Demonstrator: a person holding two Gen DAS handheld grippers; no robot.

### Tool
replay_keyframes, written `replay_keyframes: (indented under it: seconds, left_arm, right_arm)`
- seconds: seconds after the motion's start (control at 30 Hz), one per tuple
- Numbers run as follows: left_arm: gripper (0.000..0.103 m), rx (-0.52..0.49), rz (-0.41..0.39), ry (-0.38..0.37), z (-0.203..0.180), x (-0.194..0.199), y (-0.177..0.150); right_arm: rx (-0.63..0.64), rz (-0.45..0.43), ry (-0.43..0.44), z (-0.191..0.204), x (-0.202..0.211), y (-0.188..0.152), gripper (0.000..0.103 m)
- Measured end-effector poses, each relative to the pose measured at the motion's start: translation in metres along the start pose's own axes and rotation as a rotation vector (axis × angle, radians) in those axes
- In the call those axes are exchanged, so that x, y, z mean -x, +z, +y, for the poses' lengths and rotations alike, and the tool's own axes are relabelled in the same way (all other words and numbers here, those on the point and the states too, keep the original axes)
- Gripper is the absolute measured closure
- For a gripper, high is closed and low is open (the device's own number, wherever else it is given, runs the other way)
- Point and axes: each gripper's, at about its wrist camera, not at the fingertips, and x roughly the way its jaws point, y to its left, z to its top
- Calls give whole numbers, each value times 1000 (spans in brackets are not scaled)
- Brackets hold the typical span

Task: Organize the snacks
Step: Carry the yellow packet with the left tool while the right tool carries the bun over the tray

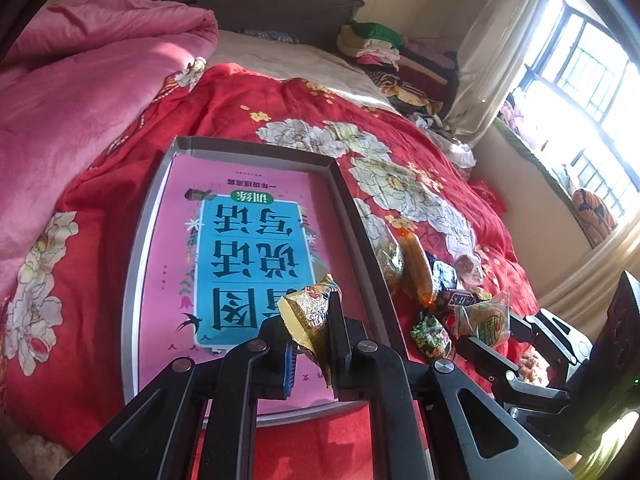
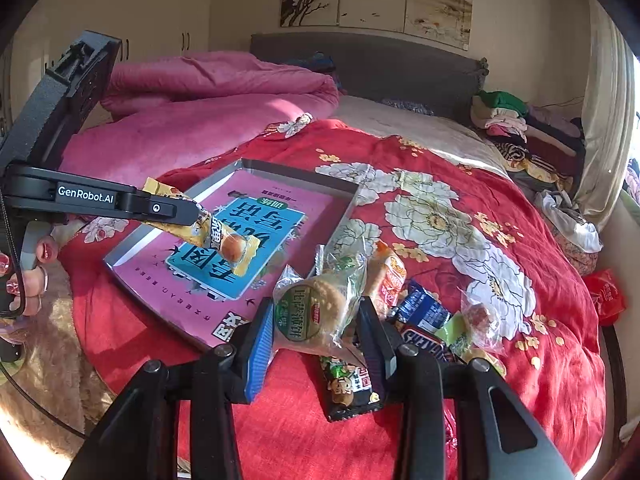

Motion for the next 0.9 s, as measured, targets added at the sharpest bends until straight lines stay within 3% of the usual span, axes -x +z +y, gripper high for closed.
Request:
replay_keyframes:
  seconds: [0.13, 0.53, 0.9]
  left_arm:
    - [90, 24, -2, 26, 14, 8, -3]
    - [90, 50, 9, 72, 35, 19, -12]
    - [90, 104, 68, 20, 53, 3, -21]
  right_arm:
    - [-32, 11, 63, 8, -8, 7, 62]
    - [-18, 57, 114, 32, -35, 21, 62]
    - [-49, 132, 174, 42, -65, 23, 62]
